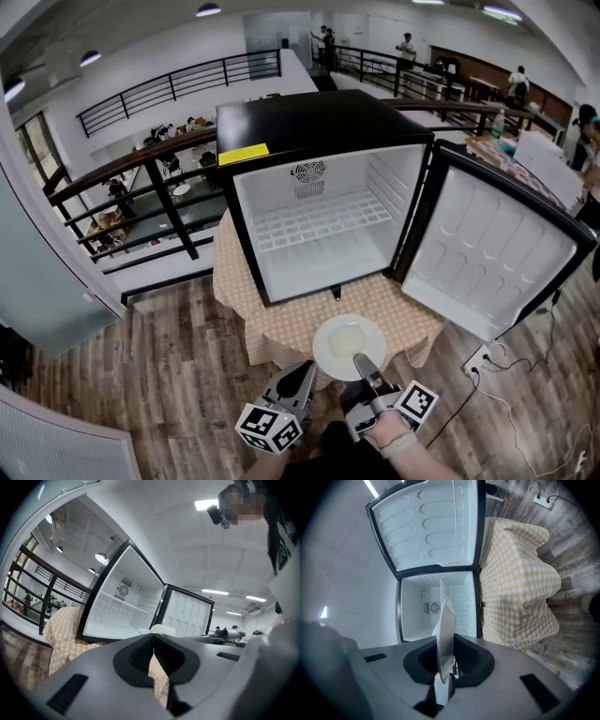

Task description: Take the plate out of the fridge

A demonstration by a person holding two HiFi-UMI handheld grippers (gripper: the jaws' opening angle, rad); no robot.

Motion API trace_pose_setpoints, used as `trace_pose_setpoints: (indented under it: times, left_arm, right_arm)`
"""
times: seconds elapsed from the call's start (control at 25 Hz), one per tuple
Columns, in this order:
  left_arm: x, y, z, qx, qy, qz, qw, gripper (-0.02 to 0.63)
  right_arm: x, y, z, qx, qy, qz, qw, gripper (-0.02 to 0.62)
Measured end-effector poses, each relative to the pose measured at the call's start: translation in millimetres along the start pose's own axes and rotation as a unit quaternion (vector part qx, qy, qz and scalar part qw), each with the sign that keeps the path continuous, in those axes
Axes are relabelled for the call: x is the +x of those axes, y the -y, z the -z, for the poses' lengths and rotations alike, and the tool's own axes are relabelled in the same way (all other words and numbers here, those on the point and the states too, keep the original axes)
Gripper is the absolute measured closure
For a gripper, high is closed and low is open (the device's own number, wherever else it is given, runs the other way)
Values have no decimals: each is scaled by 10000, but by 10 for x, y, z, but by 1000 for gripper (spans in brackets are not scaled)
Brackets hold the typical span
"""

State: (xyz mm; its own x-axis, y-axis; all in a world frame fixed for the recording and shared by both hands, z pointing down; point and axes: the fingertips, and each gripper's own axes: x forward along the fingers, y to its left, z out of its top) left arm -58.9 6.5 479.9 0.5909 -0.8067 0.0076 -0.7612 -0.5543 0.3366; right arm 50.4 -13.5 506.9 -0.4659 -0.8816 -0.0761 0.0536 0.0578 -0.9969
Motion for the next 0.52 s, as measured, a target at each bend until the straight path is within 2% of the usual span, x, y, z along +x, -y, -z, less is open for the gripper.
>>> trace_pose_setpoints:
  times: [0.52]
  left_arm:
    - [-302,180,159,-79,-35,-25,10000,597]
  right_arm:
    - [-339,14,153,4,3,-17,10000,543]
